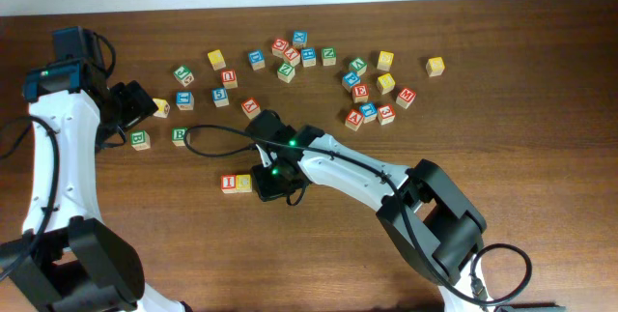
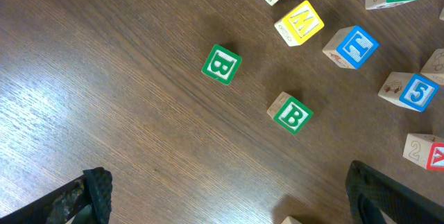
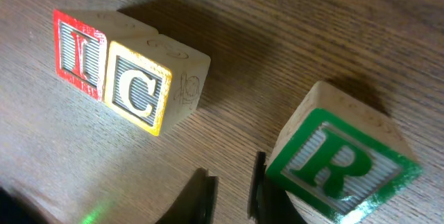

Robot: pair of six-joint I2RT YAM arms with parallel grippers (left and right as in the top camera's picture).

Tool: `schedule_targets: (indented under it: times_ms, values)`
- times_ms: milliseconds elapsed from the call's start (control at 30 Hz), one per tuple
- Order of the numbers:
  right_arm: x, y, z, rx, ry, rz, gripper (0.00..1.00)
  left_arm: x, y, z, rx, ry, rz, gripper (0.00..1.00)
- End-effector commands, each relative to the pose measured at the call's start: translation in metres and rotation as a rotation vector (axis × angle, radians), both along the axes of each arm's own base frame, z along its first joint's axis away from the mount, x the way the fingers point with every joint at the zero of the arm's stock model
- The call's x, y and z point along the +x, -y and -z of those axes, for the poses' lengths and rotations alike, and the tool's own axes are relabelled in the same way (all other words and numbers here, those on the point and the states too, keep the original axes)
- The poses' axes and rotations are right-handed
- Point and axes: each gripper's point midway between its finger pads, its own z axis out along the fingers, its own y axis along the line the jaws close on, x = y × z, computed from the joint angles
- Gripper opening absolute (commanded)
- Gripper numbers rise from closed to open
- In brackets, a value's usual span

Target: Spell out ICRA

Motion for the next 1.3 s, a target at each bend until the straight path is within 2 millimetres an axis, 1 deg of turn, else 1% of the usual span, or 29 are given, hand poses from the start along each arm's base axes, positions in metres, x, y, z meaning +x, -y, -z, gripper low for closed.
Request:
schedule_targets:
  times_ms: [0,100,200,233,267,333,367,433,533,600,633,700,733,800,867,933,1000,1033,1133,1267]
  values:
    - [0.001,0.001,0.005,-0.01,0.001,0.009,0.17,0.003,-0.001,-0.004,-0.002,0.016,-0.014,0.99]
    - [-0.003,0.005,0.006,-0.025,-0.017,0.009,0.17,0.003,-0.001,-0.004,-0.002,0.016,-0.014,0.99]
    - [-0.021,0.022,0.011,-0.099,-0.096,0.006,0.17,0.003,-0.001,-0.005,-0.002,0.016,-0.014,0.99]
    - [-0.031,0.032,0.013,-0.139,-0.13,-0.012,0.16,0.003,-0.001,-0.005,-0.002,0.016,-0.014,0.99]
    - [-0.038,0.039,0.013,-0.166,-0.148,-0.047,0.09,0.003,-0.001,-0.004,-0.002,0.016,-0.014,0.99]
    - [-0.044,0.053,0.015,-0.22,-0.155,-0.096,0.05,0.003,-0.001,-0.004,-0.002,0.016,-0.014,0.99]
    - [-0.044,0.061,0.017,-0.259,-0.149,-0.095,0.04,0.003,-0.001,-0.005,-0.002,0.016,-0.014,0.99]
    - [-0.035,0.081,0.02,-0.359,-0.102,-0.08,0.04,0.003,-0.001,-0.004,-0.002,0.016,-0.014,0.99]
    - [-0.017,0.096,0.022,-0.412,-0.049,-0.035,0.04,0.003,-0.001,-0.005,-0.002,0.016,-0.014,0.99]
    - [-0.006,0.097,0.022,-0.394,-0.033,-0.009,0.04,0.003,-0.001,-0.005,-0.002,0.016,-0.014,0.99]
    - [0.004,0.097,0.023,-0.374,-0.014,0.012,0.04,0.003,-0.001,-0.004,-0.002,0.016,-0.014,0.99]
    - [0.025,0.094,0.022,-0.327,0.034,0.051,0.04,0.003,-0.001,-0.004,-0.002,0.016,-0.014,0.99]
    - [0.045,0.091,0.02,-0.281,0.082,0.084,0.04,0.003,-0.001,-0.005,-0.002,0.016,-0.014,0.99]
    - [0.063,0.087,0.018,-0.239,0.13,0.112,0.04,0.003,-0.001,-0.004,-0.002,0.016,-0.014,0.99]
    - [0.079,0.081,0.014,-0.193,0.178,0.132,0.04,0.003,-0.001,-0.004,-0.002,0.016,-0.014,0.99]
    - [0.089,0.072,0.009,-0.152,0.22,0.139,0.04,0.003,-0.001,-0.005,-0.002,0.016,-0.014,0.99]
    - [0.095,0.065,0.006,-0.119,0.246,0.139,0.04,0.003,-0.001,-0.005,-0.002,0.016,-0.014,0.99]
    - [0.095,0.061,0.004,-0.102,0.246,0.134,0.04,0.003,-0.001,-0.004,-0.002,0.016,-0.014,0.99]
    - [0.086,0.046,0.002,-0.048,0.217,0.102,0.04,0.003,-0.001,-0.004,-0.002,0.016,-0.014,0.99]
    - [0.08,0.039,0.002,-0.042,0.218,0.083,0.04,0.003,-0.001,-0.004,-0.002,0.016,-0.014,0.99]
